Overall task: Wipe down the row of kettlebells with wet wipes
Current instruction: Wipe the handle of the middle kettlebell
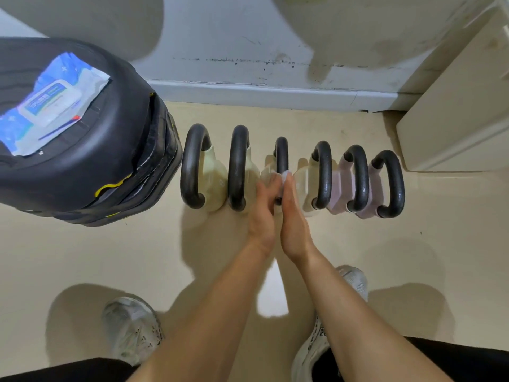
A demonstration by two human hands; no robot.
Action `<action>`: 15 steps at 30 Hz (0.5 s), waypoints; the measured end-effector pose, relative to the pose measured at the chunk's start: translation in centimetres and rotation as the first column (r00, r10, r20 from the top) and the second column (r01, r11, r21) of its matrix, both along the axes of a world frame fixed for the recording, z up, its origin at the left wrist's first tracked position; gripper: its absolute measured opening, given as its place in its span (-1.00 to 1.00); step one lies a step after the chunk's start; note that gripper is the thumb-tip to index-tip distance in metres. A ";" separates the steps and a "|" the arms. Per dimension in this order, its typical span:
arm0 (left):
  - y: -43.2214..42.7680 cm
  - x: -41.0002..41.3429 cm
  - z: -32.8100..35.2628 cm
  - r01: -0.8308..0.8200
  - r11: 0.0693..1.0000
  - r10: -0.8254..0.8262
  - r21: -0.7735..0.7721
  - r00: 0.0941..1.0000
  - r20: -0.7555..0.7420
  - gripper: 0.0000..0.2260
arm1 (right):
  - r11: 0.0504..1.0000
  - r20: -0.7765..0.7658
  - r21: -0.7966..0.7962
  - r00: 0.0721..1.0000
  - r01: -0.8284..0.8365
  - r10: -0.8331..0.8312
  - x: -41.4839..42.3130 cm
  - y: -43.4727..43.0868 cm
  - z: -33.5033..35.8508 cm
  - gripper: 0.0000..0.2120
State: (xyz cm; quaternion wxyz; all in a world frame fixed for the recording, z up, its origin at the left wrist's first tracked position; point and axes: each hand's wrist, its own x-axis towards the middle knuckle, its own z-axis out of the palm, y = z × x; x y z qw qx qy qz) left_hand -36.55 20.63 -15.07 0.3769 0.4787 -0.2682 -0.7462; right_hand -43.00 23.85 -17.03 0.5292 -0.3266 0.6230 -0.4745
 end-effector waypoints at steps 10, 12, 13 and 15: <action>1.5 0.3 -0.7 -0.068 0.998 0.065 -0.007 0.895 0.440 -0.71 | 0.971 -0.030 0.129 0.980 0.200 -0.198 3.1 4.4 -3.4 -0.83; 1.3 0.2 -0.8 -0.064 0.998 0.069 -0.027 0.872 0.485 -0.71 | 0.913 0.013 0.152 0.923 0.377 -0.384 2.7 3.0 -3.0 -0.90; 1.1 0.2 -1.0 -0.062 0.997 0.073 -0.039 0.862 0.501 -0.71 | 0.889 0.009 0.163 0.900 0.428 -0.436 2.4 2.4 -2.7 -0.91; 0.9 0.3 -1.2 -0.061 0.996 0.087 -0.065 0.845 0.527 -0.76 | 0.883 -0.070 0.124 0.891 0.453 -0.448 1.6 1.6 -2.2 -0.85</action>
